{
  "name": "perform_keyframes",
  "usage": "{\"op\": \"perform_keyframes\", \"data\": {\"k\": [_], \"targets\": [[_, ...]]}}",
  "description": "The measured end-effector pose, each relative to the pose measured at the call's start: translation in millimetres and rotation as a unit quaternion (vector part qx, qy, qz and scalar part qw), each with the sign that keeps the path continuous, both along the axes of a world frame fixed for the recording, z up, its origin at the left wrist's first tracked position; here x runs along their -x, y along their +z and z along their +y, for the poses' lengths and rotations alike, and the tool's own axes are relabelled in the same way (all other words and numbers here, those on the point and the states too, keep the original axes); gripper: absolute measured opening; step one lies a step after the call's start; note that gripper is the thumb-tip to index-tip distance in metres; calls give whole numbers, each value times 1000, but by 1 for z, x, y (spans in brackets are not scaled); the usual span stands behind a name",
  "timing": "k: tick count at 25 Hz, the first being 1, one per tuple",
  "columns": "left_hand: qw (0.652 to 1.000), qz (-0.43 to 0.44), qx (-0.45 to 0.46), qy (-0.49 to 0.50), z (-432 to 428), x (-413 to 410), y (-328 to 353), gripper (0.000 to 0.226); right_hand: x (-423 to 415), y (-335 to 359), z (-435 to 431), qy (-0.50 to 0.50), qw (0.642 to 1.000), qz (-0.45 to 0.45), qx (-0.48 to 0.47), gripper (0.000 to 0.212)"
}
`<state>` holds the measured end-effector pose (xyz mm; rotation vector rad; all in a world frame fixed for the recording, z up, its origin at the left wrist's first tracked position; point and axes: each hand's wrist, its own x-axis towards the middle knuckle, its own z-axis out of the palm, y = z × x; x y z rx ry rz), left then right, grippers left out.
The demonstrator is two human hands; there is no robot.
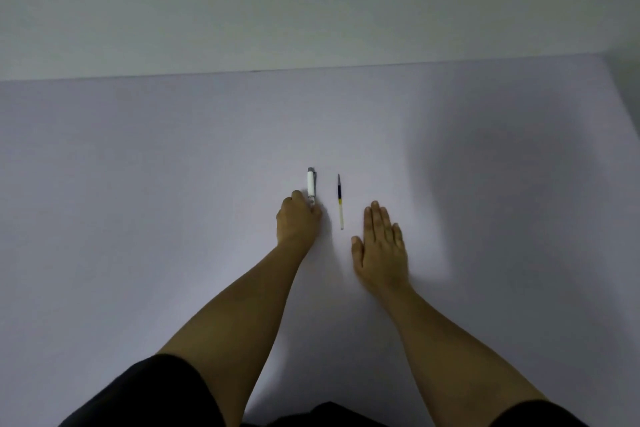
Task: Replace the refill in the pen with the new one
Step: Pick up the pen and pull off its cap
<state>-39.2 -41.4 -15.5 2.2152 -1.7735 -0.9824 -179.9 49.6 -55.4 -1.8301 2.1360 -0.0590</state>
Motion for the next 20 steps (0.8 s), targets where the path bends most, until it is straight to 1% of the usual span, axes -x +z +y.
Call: {"op": "perform_keyframes", "data": {"k": [3,5,8,11,14,16,20], "targets": [[999,16,-42,23,-6,0,1,24,1,-1,-2,3,1000,-6,-15,63],[998,26,-48,35,-5,-4,8,25,2,2,-2,15,999,-13,-27,66],[999,17,-18,23,-5,-20,26,20,8,7,-4,31,997,-40,-50,68],[1000,-8,15,-6,1,-42,36,17,13,17,-5,15,997,-64,-37,65],[1000,-14,2,-14,16,-53,29,26,13,28,-4,0,994,-80,-77,62],[1000,-5,-26,9,21,-52,24,35,11,33,-2,5,992,-81,-100,63],[997,22,-53,47,22,-45,19,40,7,38,3,7,987,-86,-134,66]]}}
